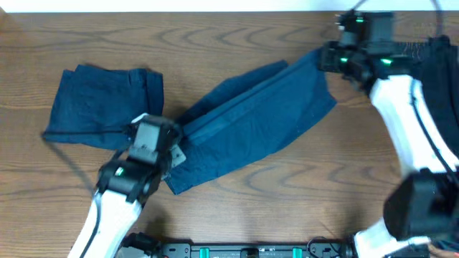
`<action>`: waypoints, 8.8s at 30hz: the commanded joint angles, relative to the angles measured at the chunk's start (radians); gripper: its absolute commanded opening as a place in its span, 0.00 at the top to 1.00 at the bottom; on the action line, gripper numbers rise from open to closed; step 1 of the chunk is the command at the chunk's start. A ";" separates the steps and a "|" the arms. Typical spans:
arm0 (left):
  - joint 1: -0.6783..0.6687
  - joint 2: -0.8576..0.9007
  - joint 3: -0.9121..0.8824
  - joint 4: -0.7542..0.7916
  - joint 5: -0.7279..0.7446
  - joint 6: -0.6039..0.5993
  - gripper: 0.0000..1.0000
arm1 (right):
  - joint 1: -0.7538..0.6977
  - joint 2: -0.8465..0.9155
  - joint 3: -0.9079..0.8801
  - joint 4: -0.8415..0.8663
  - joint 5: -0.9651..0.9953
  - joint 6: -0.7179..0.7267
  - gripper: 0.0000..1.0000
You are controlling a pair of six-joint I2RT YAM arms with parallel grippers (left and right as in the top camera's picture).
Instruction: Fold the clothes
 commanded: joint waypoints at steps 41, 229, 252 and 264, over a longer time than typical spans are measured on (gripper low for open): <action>-0.016 0.472 0.049 0.099 0.039 0.036 0.65 | 0.089 0.415 -0.005 -0.215 0.097 -0.202 0.85; -0.171 0.367 0.201 0.602 0.510 0.053 0.94 | 0.209 0.006 -0.570 -0.111 0.189 0.030 0.96; -0.468 0.489 0.201 0.898 0.468 0.039 0.71 | 0.218 0.024 -0.604 -0.087 0.166 0.071 0.96; -0.234 0.436 0.201 0.603 0.416 0.138 0.72 | 0.096 -0.296 -0.373 -0.418 0.268 0.029 0.94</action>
